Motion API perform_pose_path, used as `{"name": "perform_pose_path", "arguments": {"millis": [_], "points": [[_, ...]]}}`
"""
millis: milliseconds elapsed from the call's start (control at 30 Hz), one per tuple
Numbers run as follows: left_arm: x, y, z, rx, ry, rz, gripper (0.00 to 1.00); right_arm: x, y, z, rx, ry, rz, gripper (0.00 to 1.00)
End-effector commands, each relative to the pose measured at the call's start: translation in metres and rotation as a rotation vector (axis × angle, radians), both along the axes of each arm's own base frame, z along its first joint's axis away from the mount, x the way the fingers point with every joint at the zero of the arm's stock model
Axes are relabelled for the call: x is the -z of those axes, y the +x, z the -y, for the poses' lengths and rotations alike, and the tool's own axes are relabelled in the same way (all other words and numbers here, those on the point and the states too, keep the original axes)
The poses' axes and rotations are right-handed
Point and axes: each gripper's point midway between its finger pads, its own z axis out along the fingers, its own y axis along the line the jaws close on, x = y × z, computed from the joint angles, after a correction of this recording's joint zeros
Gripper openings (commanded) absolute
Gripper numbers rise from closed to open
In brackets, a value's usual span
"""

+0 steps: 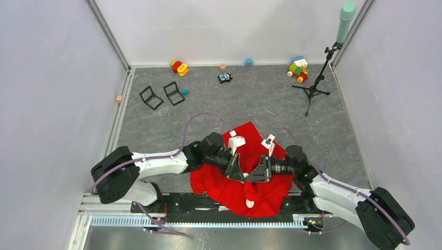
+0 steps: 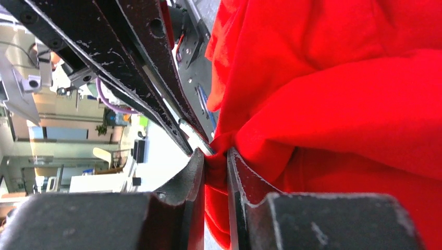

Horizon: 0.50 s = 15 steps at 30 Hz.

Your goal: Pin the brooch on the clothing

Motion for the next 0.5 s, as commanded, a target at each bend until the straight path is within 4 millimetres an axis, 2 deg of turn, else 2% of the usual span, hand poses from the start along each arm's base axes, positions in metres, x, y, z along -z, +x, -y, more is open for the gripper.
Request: {"name": "perform_pose_path", "arguments": {"millis": [0,267,400,467], "points": [[-0.098,-0.045,0.026,0.259,-0.352,0.107,0.02,0.003,0.077,0.015,0.407,-0.060,0.106,0.00],[-0.083,-0.033,0.025,0.151,-0.305,0.114,0.02,0.010,0.081,0.025,0.455,-0.096,0.110,0.00],[-0.068,-0.016,0.028,0.043,-0.232,0.111,0.02,0.000,0.083,0.023,0.429,-0.099,0.166,0.00],[-0.058,-0.006,0.029,-0.020,-0.186,0.109,0.02,-0.006,0.085,0.024,0.418,-0.120,0.214,0.05]]}}
